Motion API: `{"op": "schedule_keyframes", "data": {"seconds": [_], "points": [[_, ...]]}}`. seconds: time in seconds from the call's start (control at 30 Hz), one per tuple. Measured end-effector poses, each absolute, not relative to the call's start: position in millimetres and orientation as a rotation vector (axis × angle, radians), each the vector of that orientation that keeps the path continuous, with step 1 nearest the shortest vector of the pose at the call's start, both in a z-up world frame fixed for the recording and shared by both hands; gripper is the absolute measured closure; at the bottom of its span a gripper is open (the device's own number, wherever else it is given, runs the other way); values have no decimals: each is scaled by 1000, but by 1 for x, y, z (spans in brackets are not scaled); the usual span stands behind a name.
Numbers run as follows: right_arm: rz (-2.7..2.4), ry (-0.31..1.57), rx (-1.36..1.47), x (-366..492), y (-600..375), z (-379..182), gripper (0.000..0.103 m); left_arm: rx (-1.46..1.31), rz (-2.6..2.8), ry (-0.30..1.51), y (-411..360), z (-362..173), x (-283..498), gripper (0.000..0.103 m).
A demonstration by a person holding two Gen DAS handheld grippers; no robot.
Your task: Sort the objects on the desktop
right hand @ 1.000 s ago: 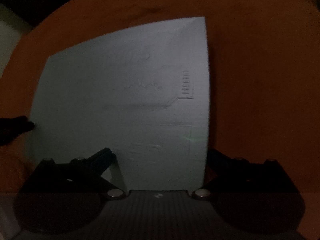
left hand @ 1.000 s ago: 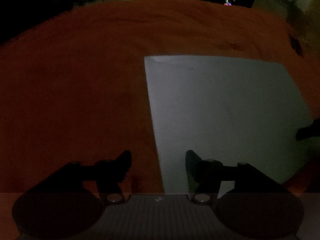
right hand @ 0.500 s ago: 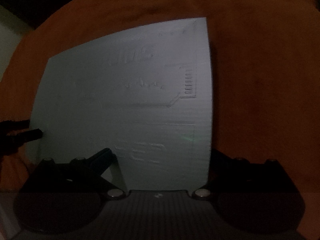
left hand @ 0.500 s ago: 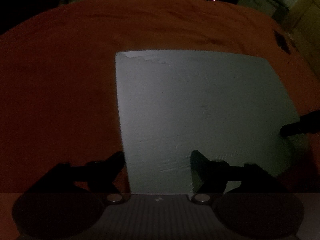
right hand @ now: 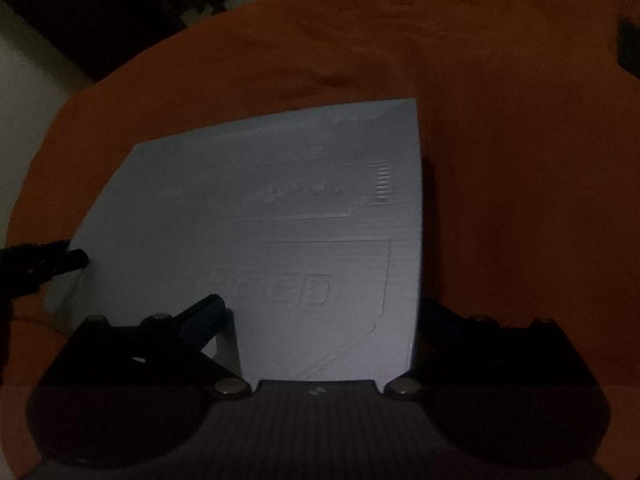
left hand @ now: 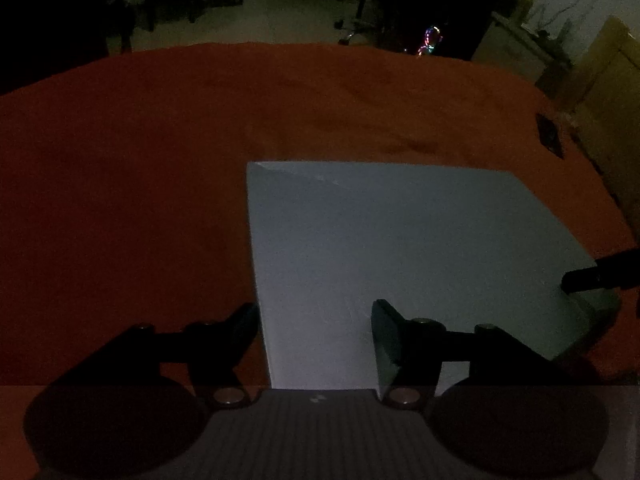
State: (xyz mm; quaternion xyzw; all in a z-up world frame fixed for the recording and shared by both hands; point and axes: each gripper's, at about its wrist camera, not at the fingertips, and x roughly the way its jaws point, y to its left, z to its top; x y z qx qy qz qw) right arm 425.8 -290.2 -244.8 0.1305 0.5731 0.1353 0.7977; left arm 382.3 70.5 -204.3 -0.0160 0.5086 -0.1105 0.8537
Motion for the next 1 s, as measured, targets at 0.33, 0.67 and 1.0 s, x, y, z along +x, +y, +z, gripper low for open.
{"op": "schedule_keyframes", "data": {"seconds": [0.33,0.67,1.0], "points": [[342,1241,240,375,-307,-207,0,-28,-243,1090,65,-168,340,46],[356,1249,240,335,-320,-183,0,0,-262,1068,60,-133,284,46],[344,1353,168,297,-318,-182,0,88,-306,1129,44,-126,234,46]]}}
